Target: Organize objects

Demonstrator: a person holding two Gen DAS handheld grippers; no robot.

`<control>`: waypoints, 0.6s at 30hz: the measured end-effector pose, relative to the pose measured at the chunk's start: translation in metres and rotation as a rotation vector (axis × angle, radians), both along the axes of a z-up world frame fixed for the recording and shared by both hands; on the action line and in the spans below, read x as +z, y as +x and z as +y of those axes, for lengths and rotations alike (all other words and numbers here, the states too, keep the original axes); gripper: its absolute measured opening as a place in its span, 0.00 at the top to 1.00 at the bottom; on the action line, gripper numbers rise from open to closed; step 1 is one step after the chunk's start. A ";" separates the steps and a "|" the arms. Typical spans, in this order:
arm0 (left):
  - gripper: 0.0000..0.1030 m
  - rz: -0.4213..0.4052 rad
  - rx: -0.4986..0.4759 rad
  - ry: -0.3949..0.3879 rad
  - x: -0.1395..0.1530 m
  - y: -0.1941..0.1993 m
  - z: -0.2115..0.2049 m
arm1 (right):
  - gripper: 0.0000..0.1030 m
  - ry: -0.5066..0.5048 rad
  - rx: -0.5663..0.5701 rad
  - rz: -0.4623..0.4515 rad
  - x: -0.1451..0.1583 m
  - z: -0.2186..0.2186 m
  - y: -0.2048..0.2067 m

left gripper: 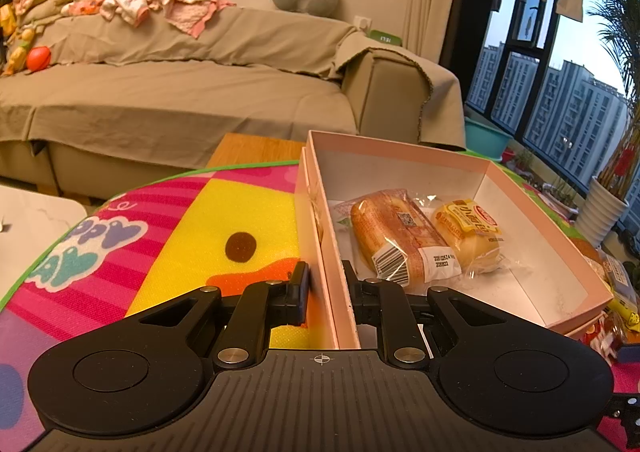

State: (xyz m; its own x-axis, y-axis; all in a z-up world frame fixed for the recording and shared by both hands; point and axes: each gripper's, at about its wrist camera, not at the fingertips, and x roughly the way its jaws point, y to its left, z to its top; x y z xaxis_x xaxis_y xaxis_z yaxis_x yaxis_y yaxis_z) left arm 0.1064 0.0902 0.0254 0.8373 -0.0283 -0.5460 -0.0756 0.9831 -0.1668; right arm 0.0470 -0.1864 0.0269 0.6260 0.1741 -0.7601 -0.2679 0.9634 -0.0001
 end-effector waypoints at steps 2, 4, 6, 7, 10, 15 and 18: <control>0.82 0.000 0.000 0.000 0.000 0.000 0.000 | 0.17 -0.051 -0.026 -0.005 -0.004 -0.008 -0.002; 0.82 0.000 0.000 0.000 0.000 0.000 0.000 | 0.12 -0.084 -0.067 -0.016 -0.006 -0.021 -0.004; 0.82 0.000 0.000 0.000 0.000 0.000 0.000 | 0.11 -0.102 -0.114 -0.022 -0.007 -0.035 -0.006; 0.82 0.000 0.000 0.000 0.000 0.000 0.000 | 0.11 -0.110 -0.138 -0.023 -0.006 -0.042 -0.007; 0.82 0.000 0.000 0.000 0.000 0.000 0.000 | 0.11 -0.059 -0.181 -0.004 -0.004 -0.058 -0.008; 0.82 0.001 0.000 0.000 0.000 0.000 0.000 | 0.11 0.164 -0.244 0.029 0.000 -0.065 0.005; 0.82 0.000 -0.001 0.001 0.000 0.000 0.000 | 0.09 0.232 -0.319 0.030 -0.005 -0.062 0.029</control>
